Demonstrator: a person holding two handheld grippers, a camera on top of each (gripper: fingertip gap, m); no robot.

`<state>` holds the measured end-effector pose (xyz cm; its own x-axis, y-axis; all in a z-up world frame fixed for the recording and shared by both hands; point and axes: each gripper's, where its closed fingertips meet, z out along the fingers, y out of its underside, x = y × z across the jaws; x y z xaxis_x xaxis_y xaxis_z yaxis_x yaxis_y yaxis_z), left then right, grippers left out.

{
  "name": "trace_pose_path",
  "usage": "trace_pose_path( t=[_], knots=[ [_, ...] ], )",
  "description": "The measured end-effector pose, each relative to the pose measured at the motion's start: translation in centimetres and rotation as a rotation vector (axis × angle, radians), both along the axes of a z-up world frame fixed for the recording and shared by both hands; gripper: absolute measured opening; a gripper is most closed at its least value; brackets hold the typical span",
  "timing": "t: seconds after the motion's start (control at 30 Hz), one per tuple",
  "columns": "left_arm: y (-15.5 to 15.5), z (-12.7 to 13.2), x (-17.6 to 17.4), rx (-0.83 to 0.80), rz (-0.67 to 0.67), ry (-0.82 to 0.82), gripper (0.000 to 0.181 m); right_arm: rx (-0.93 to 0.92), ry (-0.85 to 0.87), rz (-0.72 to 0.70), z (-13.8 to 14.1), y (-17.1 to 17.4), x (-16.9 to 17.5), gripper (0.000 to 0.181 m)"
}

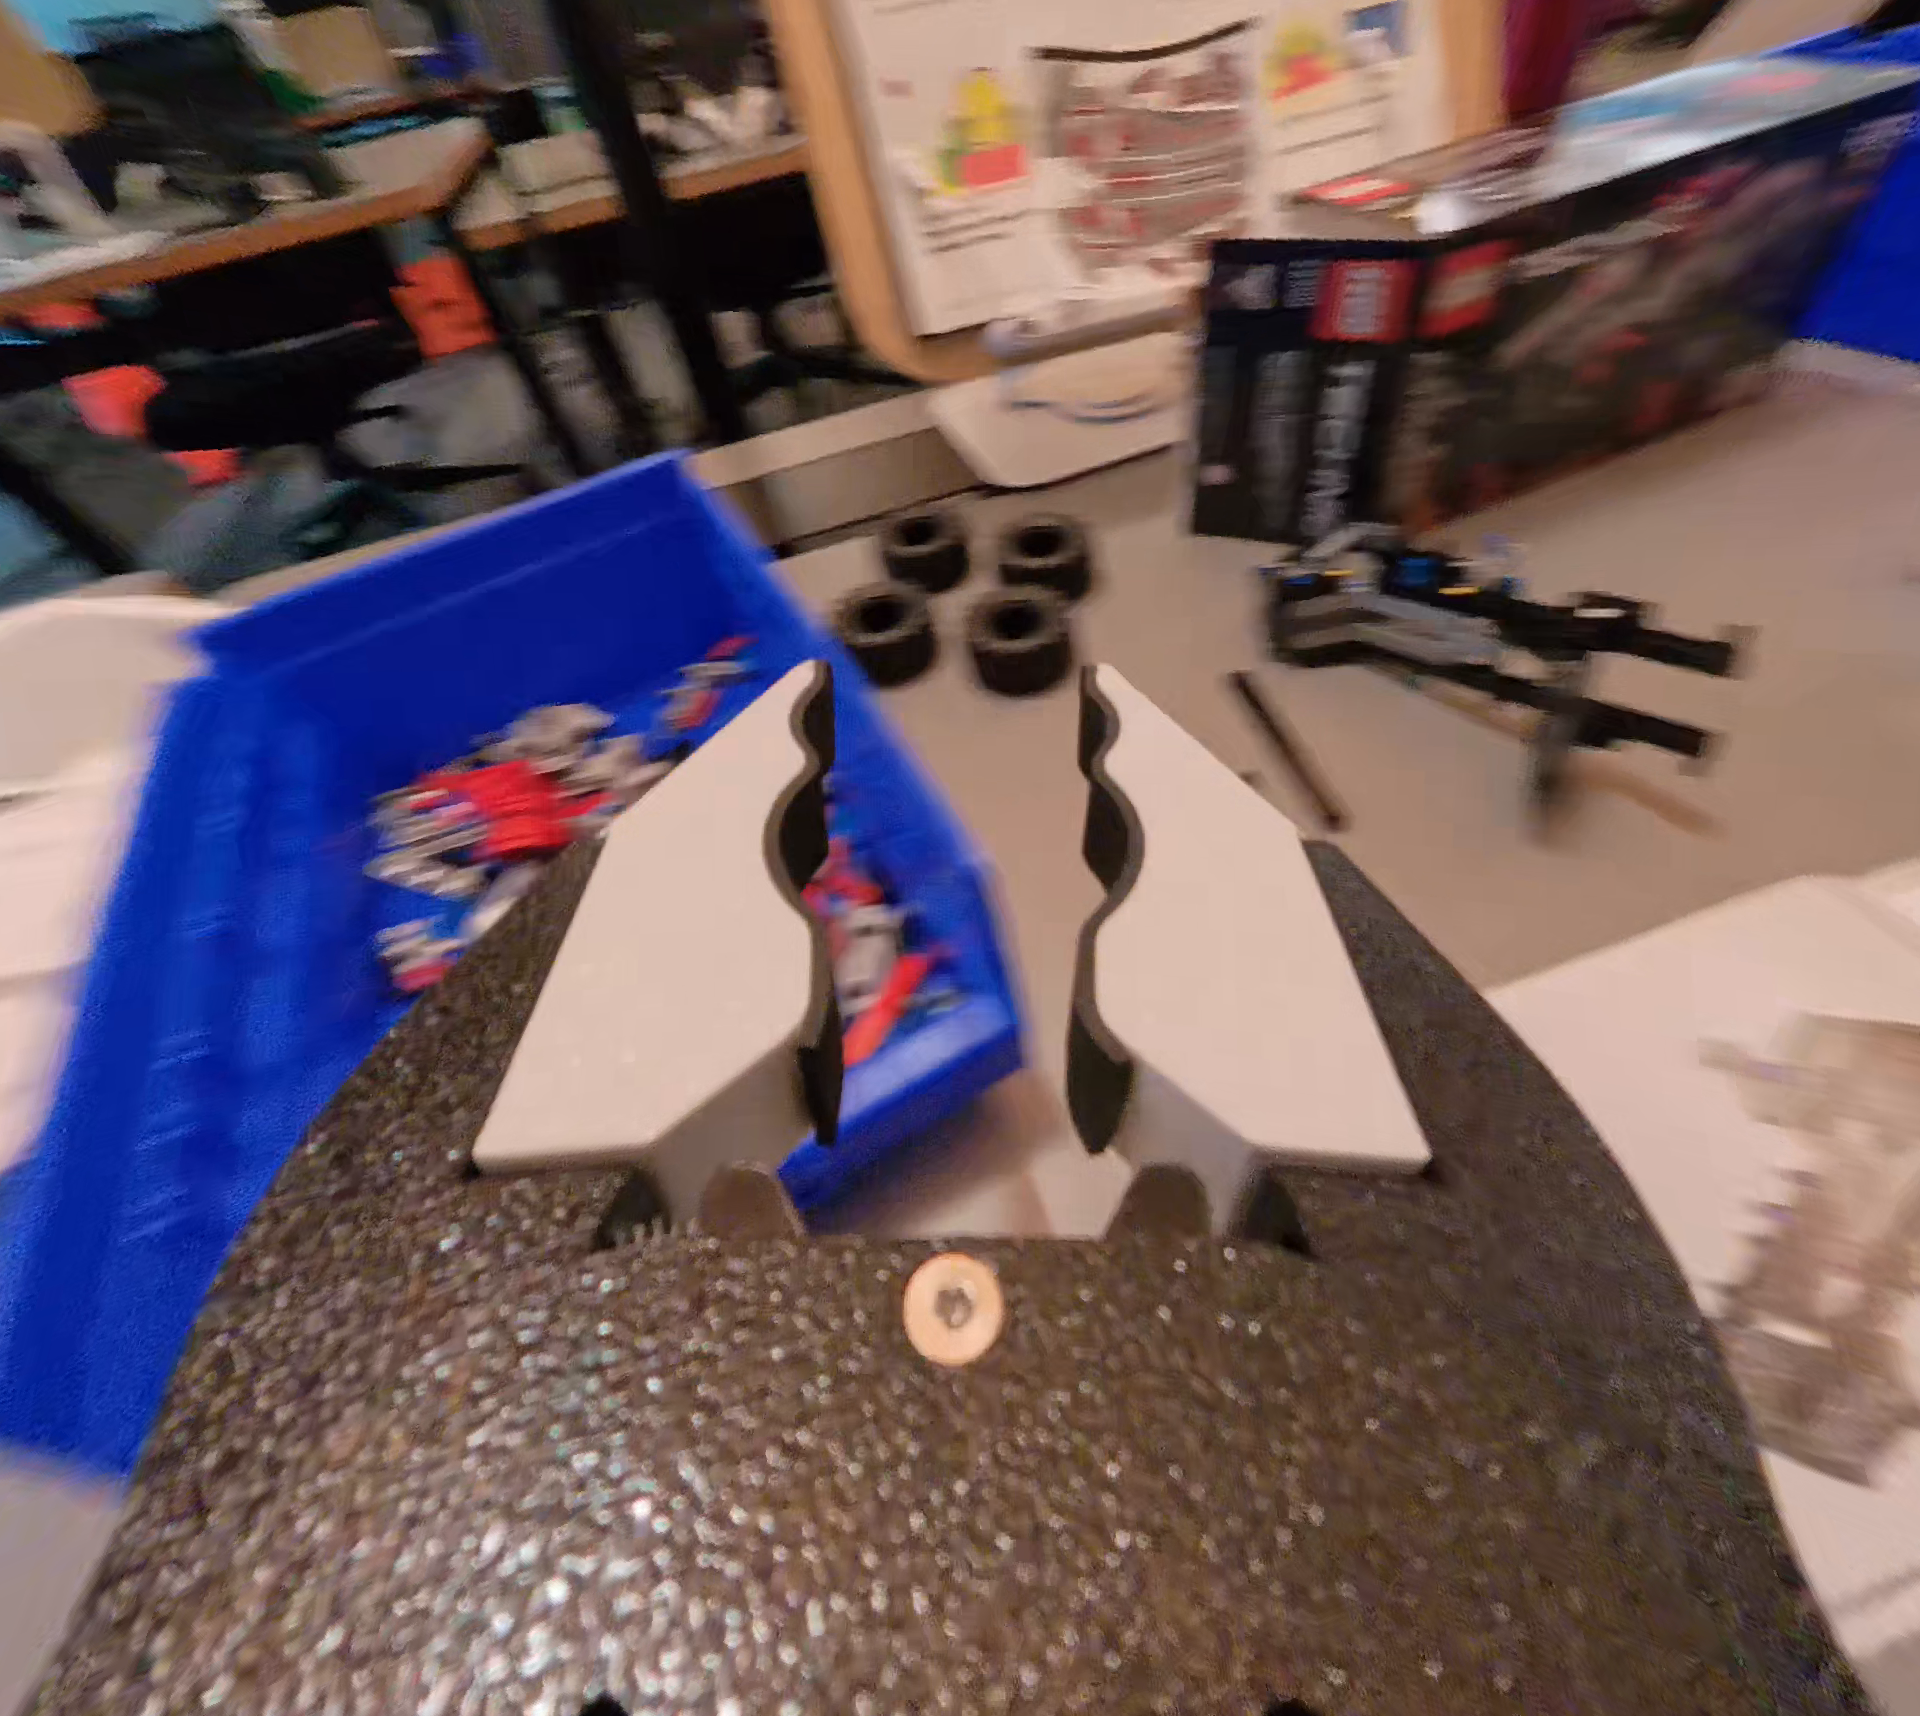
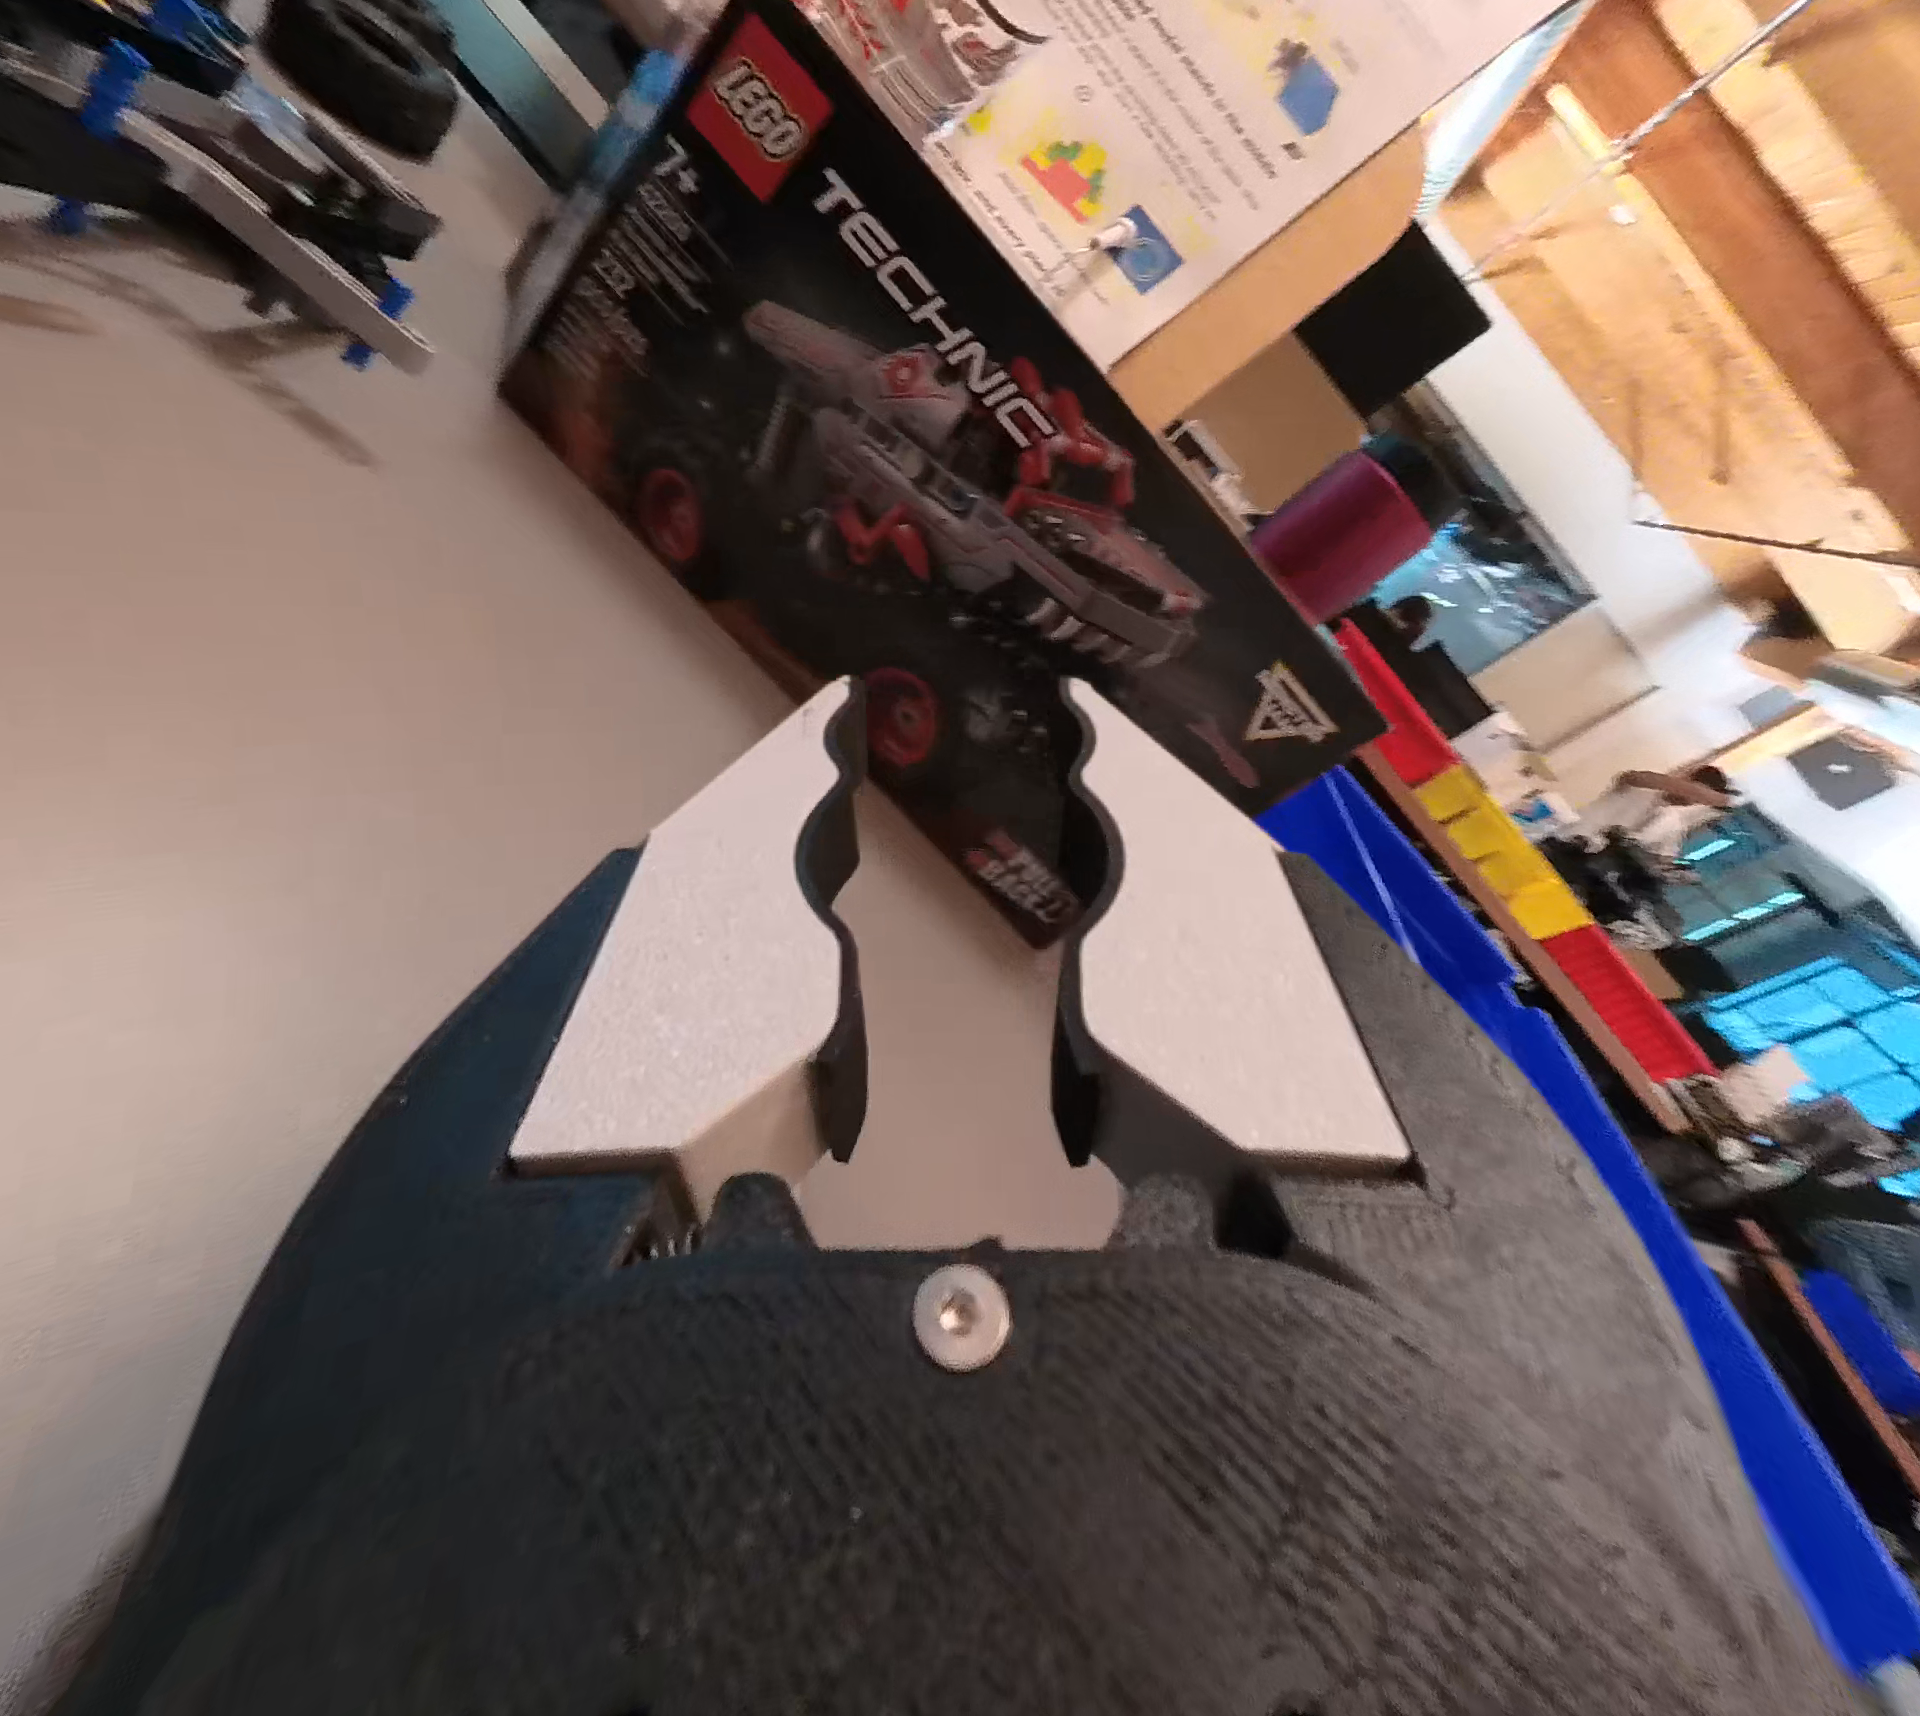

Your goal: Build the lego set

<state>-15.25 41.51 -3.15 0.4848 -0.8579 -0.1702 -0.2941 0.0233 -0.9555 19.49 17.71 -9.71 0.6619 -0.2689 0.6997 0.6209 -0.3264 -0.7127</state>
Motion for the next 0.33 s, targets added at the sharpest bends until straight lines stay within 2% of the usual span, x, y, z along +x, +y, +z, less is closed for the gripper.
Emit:
trace_pose_path(
  t=[0.1,0.17,0.23,0.33],
  knots=[
    [5.3,0.8,-4.5,0.062,0.155,0.108,0.038,0.01,-0.078,-0.047,0.2,-0.3,0.8,0.035],
    [8.0,1.1,-6.0,0.067,0.186,0.157,0.035,0.036,-0.11,-0.053,0.3,-0.3,1.0,0.035],
    [9.8,1.1,-6.1,0.033,0.146,0.192,0.035,0.044,-0.122,-0.082,0.1,-0.5,1.8,0.036],
    [11.0,0.0,-4.7,-0.035,-0.021,0.3,0.036,0.031,-0.143,-0.125,-0.4,-0.9,3.0,0.037]
  ],
)
